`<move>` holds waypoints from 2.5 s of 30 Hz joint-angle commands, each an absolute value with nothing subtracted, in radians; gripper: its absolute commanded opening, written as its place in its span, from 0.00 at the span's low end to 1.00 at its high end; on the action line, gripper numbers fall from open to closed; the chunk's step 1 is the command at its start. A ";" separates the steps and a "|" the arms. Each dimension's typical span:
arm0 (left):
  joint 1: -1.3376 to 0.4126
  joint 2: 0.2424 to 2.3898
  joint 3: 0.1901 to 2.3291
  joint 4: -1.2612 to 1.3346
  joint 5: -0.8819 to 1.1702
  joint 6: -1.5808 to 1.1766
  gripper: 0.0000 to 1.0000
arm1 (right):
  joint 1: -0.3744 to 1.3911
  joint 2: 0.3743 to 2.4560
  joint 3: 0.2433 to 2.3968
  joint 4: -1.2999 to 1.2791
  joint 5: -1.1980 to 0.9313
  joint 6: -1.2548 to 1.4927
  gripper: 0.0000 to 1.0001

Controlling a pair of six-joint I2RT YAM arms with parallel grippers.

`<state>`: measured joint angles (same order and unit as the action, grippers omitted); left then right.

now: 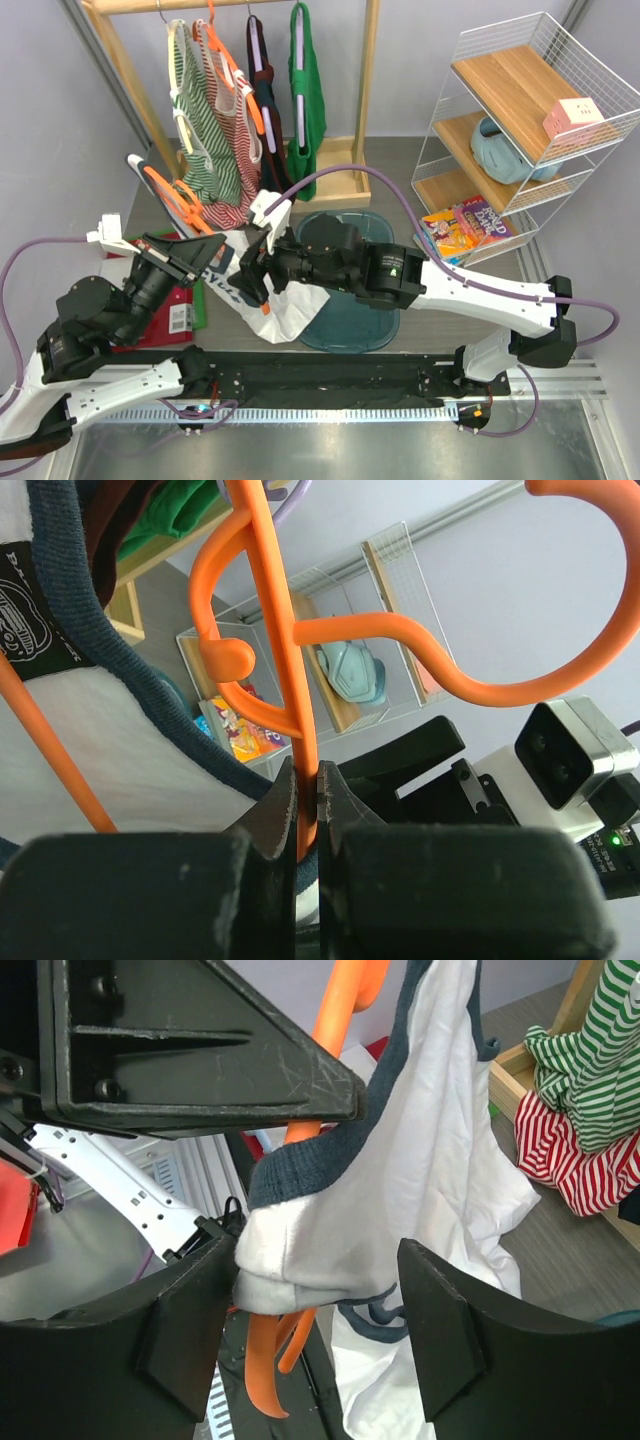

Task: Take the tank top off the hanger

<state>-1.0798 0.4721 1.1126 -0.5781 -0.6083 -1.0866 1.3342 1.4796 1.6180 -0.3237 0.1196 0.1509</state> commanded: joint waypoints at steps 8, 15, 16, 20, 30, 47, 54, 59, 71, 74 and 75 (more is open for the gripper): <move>-1.080 0.479 1.166 -0.595 -0.626 -1.037 0.00 | 1.336 1.428 1.664 -0.314 0.150 0.130 0.69; -1.080 0.480 1.170 -0.603 -0.617 -1.025 0.00 | 1.336 1.431 1.664 -0.316 0.147 0.129 0.51; -1.080 0.480 1.173 -0.603 -0.612 -1.019 0.00 | 1.336 1.433 1.664 -0.318 0.144 0.129 0.51; -1.080 0.482 1.180 -0.638 -0.618 -1.014 0.00 | 1.336 1.433 1.671 -0.321 0.137 0.132 0.62; -1.080 0.469 1.177 -0.635 -0.635 -1.014 0.00 | 1.335 1.437 1.666 -0.319 0.133 0.135 0.15; -1.080 0.476 1.166 -0.442 -0.891 -0.908 0.00 | 1.336 1.342 1.464 -0.233 0.063 0.225 0.01; -1.080 0.445 1.117 -0.347 -0.913 -0.926 0.00 | 1.335 1.263 1.330 -0.170 0.040 0.250 0.01; -1.080 0.413 1.078 -0.279 -0.865 -0.960 0.00 | 1.336 1.233 1.261 -0.127 0.026 0.256 0.01; -1.080 0.354 1.078 -0.354 -0.708 -1.130 0.00 | 1.336 1.227 1.128 -0.005 0.092 0.296 0.01; -1.080 0.339 1.091 -0.423 -0.582 -1.140 0.00 | 1.336 1.239 1.114 -0.006 0.155 0.317 0.01; -1.080 0.334 1.089 -0.472 -0.551 -1.155 0.00 | 1.336 1.249 1.109 -0.006 0.164 0.328 0.01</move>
